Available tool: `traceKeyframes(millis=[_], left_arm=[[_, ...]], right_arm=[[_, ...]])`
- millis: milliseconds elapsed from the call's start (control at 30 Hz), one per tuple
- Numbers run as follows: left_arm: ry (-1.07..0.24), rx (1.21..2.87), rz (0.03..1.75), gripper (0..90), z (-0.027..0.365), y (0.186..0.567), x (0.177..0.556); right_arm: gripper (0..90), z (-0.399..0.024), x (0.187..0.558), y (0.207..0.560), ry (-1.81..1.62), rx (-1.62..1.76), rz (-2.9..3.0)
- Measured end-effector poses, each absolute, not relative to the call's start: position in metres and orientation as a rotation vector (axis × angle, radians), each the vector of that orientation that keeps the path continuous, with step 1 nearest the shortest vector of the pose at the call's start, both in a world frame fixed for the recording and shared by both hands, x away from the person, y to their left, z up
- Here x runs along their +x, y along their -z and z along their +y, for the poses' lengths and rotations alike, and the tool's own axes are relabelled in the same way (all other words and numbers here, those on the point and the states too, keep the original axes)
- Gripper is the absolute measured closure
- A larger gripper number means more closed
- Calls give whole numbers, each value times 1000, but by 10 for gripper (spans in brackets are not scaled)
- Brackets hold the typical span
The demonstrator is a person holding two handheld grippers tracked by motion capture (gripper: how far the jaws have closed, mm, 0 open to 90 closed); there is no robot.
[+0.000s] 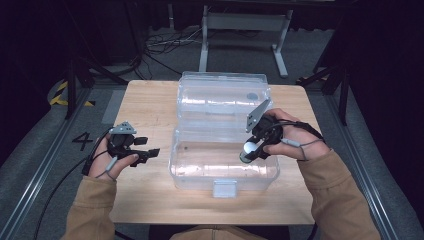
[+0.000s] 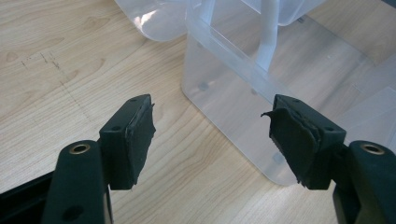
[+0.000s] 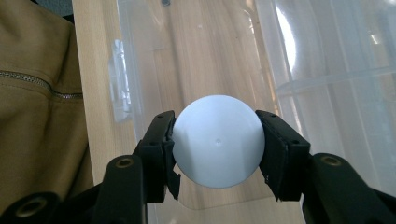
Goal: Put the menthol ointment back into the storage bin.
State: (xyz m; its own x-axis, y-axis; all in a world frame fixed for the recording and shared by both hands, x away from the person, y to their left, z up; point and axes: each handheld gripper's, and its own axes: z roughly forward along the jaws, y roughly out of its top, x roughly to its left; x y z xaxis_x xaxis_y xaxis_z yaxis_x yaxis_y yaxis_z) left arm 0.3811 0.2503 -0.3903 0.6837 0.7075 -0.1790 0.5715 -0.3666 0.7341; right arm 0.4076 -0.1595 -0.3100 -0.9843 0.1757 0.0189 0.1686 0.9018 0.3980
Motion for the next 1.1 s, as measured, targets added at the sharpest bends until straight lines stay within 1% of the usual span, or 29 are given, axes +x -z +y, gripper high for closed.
traceKeyframes(millis=[533,1100], left_arm=[[-210,2072,980,313,251,390,381],[-212,2076,982,313,251,390,381]], right_arm=[[506,-139,414,335,-576,234,3086],[506,-123,413,359,-485,194,3137]])
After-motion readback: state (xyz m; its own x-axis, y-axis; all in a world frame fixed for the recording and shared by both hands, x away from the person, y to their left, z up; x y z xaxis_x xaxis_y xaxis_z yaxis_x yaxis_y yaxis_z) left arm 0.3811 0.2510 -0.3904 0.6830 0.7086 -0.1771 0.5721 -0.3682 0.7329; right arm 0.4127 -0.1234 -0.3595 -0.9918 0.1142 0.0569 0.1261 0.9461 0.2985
